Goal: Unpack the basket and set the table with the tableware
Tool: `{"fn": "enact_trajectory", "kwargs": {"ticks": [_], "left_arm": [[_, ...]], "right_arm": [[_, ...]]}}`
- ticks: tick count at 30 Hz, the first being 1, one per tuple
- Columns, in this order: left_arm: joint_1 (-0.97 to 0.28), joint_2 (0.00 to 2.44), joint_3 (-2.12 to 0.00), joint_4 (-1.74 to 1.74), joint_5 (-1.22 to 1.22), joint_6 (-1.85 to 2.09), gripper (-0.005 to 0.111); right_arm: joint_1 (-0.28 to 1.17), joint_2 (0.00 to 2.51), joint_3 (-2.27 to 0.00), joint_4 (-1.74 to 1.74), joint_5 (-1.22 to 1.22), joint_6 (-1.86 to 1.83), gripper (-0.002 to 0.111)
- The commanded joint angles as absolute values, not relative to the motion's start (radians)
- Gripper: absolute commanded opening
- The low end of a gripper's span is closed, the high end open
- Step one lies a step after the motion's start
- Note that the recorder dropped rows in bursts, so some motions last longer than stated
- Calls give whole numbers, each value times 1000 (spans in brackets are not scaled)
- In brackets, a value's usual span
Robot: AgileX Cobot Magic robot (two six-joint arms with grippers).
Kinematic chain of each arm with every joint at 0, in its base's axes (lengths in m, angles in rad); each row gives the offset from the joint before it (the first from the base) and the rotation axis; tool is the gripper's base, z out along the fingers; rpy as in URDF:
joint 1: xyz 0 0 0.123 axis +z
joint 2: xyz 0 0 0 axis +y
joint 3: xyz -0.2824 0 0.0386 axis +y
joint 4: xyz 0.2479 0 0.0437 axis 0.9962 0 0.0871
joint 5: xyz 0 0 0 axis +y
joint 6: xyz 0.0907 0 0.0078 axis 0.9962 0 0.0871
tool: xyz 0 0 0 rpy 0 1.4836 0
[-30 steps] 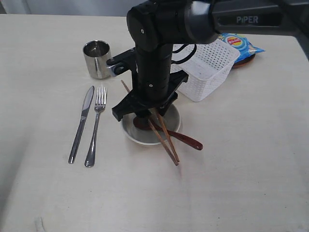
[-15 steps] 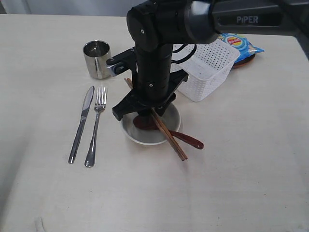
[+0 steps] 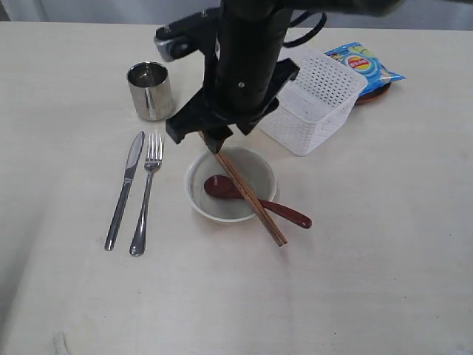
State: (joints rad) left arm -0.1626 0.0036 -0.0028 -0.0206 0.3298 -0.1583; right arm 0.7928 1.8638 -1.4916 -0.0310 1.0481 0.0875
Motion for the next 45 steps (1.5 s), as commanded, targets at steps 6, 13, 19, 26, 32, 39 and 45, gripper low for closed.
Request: {"fn": "enact_trajectory", "kwargs": {"ticks": [6,13,19,26,32,39,45], "left_arm": [[-162,0,0,-31,319,-158,0],[-162,0,0,-31,319,-158,0],[-162,0,0,-31,319,-158,0],[-162,0,0,-31,319,-158,0],[-162,0,0,-31,319,-158,0],[-162,0,0,-31,319,-158,0],[-162,0,0,-31,319,-158,0]], "right_arm": [[682,1762,-1499,-180,1052,92,34],[533,1793,-1499,-11,1026,-40,36],[501,1867,-1499,150,941,-216,55],[501,1960,-1499,123,839,-260,51],[501,2046,-1548,41,824,-247,51],[501,2118,-1625,30,852,-252,18],[501,2081,-1772,24,997,-233,-1]]}}
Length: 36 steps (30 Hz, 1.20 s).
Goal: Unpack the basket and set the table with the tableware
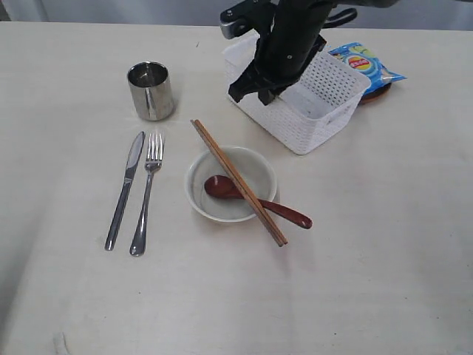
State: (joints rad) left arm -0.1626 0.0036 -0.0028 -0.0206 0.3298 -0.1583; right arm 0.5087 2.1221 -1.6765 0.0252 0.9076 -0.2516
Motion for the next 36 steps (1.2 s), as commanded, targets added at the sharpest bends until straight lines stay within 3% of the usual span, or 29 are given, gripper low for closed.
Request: {"fn": "enact_trajectory", "kwargs": {"ticks": [1,7,20,25,36], "left_arm": [[-162,0,0,-31,319,-158,0],[-162,0,0,-31,319,-158,0],[-162,0,0,-31,319,-158,0],[-162,0,0,-31,319,-158,0],[-162,0,0,-31,319,-158,0]], "right_arm": [[501,2062,-1806,24,1019,-218,-1],[430,1970,-1950,-85,1066,-153,-1],[-63,2085,-1975,82,1127,-75,-1],[-114,2193,-1975,89,1130,-42,-1],[-78,2343,-1975,107,1111,-75,-1]]}}
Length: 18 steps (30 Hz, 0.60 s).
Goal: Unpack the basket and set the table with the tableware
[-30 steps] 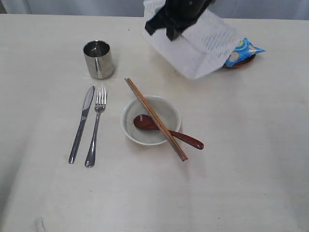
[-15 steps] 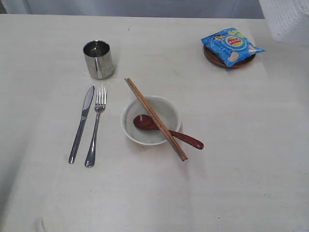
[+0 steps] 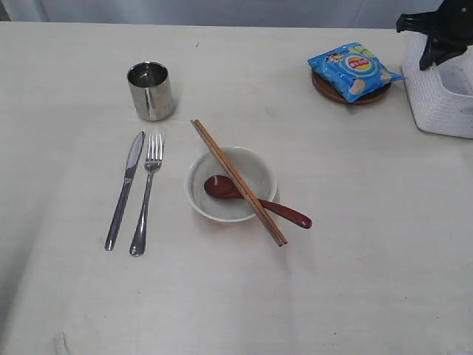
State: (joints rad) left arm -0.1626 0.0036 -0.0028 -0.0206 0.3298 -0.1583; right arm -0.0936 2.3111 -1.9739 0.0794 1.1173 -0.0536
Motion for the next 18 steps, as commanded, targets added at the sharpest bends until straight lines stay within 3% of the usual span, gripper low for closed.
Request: {"fn": "enact_trajectory", "kwargs": {"ticks": [1,18], "left_arm": [[-162,0,0,-31,319,-158,0],[-162,0,0,-25,319,-158,0]], "right_arm": [[-73,2350,-1975,137,1106,-85,-1],[154,2389,-1975,286,1113,-175,-1]]}}
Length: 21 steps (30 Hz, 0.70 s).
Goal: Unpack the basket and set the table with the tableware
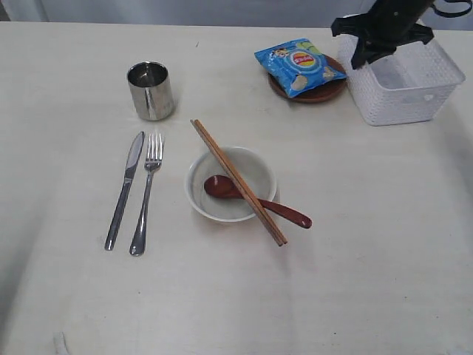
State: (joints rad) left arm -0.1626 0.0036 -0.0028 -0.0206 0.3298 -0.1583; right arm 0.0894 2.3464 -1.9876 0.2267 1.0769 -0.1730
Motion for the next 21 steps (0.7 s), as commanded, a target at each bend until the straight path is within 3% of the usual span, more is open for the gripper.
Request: {"fn": "enact_trajectory", "kwargs": {"ticks": [1,11,21], "left_arm": [[-162,0,0,-25,319,-158,0],[-162,0,0,-25,319,-158,0],[-162,0,0,-25,319,-158,0]], "right_arm": [[171,2389,-1975,286,1113,-175,-1],[321,2389,-1975,286,1116,-178,-1],[234,2353,-1977,218,1109,-58,-1]]}}
